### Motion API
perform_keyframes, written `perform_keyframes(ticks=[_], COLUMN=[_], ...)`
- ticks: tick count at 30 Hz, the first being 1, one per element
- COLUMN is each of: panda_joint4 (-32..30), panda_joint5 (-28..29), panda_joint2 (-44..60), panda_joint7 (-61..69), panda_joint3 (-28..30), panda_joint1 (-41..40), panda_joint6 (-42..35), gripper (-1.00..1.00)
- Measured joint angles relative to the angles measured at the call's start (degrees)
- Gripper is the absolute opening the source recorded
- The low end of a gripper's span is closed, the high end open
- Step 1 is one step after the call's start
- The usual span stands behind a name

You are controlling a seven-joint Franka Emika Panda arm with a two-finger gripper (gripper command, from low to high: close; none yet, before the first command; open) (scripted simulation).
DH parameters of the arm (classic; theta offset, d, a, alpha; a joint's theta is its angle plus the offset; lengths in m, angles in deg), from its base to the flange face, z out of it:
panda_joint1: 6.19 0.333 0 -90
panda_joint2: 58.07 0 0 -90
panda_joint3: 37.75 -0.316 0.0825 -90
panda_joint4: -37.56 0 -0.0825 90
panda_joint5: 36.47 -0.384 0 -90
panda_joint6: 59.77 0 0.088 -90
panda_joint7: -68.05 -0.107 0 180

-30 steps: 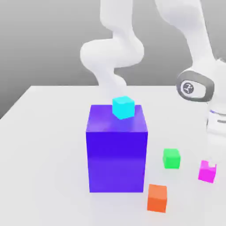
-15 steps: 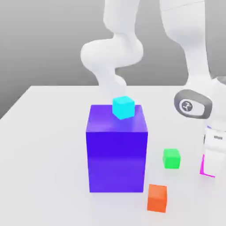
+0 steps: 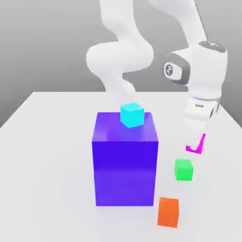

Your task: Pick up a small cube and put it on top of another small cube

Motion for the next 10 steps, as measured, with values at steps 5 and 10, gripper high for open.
perform_keyframes(ticks=[5, 10], panda_joint4=[-0.20, -0.03], panda_joint5=[4.25, 9.53], panda_joint2=[8.51, 14.24], panda_joint7=[-2.86, -6.46], panda_joint3=[-0.90, -0.05], panda_joint1=[-2.24, -3.62], panda_joint6=[8.67, 14.07], gripper=[-1.00, 1.00])
